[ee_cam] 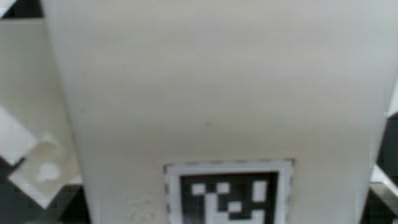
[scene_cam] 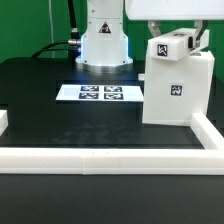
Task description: Assemble cabinet
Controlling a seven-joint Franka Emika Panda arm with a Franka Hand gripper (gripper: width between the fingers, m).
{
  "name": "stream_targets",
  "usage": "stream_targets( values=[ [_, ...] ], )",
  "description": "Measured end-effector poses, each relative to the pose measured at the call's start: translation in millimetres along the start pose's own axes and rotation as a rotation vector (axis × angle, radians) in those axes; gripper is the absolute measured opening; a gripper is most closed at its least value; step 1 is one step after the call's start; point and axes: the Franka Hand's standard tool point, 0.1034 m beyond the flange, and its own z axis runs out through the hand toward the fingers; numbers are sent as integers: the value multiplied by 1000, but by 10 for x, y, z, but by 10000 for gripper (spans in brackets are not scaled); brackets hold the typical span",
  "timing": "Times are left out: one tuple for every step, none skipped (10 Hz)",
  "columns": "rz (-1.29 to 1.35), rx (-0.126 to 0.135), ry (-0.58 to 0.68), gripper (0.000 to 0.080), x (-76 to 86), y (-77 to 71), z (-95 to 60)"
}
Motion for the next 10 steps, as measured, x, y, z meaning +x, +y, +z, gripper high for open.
stream_targets(
  values=[
    [42,-1,-1,564,3,5,-1],
    [111,-4,-2,564,14,20,-5],
    [152,-5,-3,564,19,24,-7],
    [221,-10,-6,564,6,31,-5],
    [273,-14,-8,564,-12,31,-1],
    [297,-15,-8,564,-14,32,-1],
    [374,-17,-9,564,-21,32,0],
    [440,-20,-10,564,-30,34,2],
    [498,-23,-11,564,-37,37,4],
    [566,-32,-14,564,-47,48,10]
  ],
)
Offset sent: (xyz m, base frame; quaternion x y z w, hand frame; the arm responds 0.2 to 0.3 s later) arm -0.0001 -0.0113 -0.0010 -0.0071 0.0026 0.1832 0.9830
